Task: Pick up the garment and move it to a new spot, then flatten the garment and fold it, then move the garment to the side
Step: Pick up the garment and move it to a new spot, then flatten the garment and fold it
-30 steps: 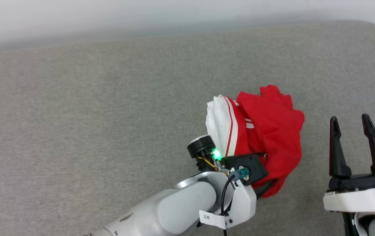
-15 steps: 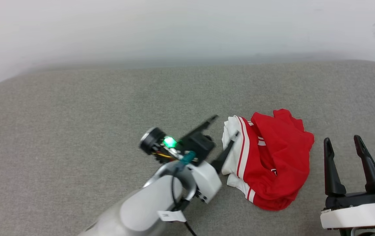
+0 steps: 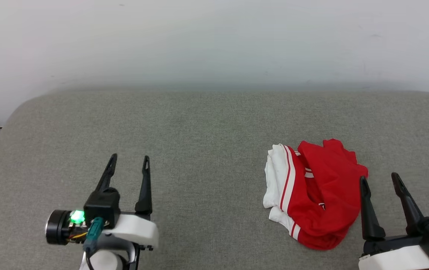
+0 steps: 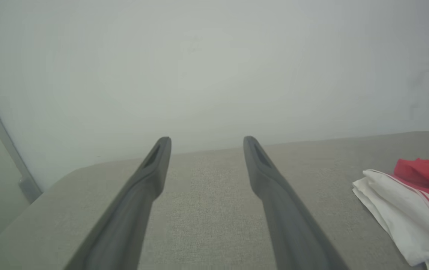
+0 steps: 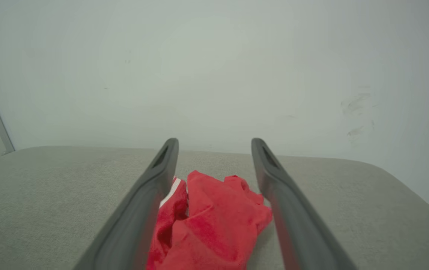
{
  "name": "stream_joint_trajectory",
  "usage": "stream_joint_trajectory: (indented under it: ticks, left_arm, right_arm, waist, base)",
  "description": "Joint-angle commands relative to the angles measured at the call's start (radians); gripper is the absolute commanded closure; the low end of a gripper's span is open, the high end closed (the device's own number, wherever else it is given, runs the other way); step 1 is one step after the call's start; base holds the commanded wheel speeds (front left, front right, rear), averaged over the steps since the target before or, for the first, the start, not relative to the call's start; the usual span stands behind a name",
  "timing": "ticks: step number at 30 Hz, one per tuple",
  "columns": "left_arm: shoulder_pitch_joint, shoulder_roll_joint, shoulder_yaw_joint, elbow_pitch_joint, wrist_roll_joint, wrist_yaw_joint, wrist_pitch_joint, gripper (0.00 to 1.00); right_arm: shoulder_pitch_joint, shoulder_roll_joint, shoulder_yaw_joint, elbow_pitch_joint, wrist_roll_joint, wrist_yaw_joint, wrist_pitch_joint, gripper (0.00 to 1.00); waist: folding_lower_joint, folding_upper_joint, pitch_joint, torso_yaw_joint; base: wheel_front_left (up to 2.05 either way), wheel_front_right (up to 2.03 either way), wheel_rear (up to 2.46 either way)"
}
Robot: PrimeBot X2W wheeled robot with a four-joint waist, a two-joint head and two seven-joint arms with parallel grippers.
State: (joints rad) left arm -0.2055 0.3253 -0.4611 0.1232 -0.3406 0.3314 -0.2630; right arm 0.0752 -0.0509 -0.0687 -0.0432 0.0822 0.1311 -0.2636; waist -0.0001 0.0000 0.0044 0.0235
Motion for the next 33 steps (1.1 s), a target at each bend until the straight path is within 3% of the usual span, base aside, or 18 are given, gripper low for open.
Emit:
stream_joint_trajectory:
  ticks: [1, 17, 33]
  left_arm:
    - [0.046, -0.012, 0.046, -0.019, 0.022, -0.006, -0.003, 0.0]
    - [0.254, -0.134, 0.243, -0.03, 0.18, -0.145, -0.003, 0.0]
    - [0.289, -0.197, 0.333, -0.01, 0.253, -0.213, -0.003, 0.0]
  right_arm:
    - [0.013, 0.001, 0.006, 0.006, 0.006, -0.001, -0.002, 0.0]
    - [0.062, 0.001, 0.032, 0.071, 0.004, -0.001, -0.002, 0.0]
    - [0.075, 0.001, 0.03, 0.11, 0.017, -0.001, -0.002, 0.0]
  waist:
    - [0.0001, 0.0, -0.002, 0.003]
    - [0.0001, 0.0, -0.028, 0.021]
    - [0.0001, 0.0, -0.034, 0.025]
  base:
    - [0.0, 0.0, 0.0]
    - [0.0, 0.0, 0.0]
    - [0.0, 0.0, 0.0]
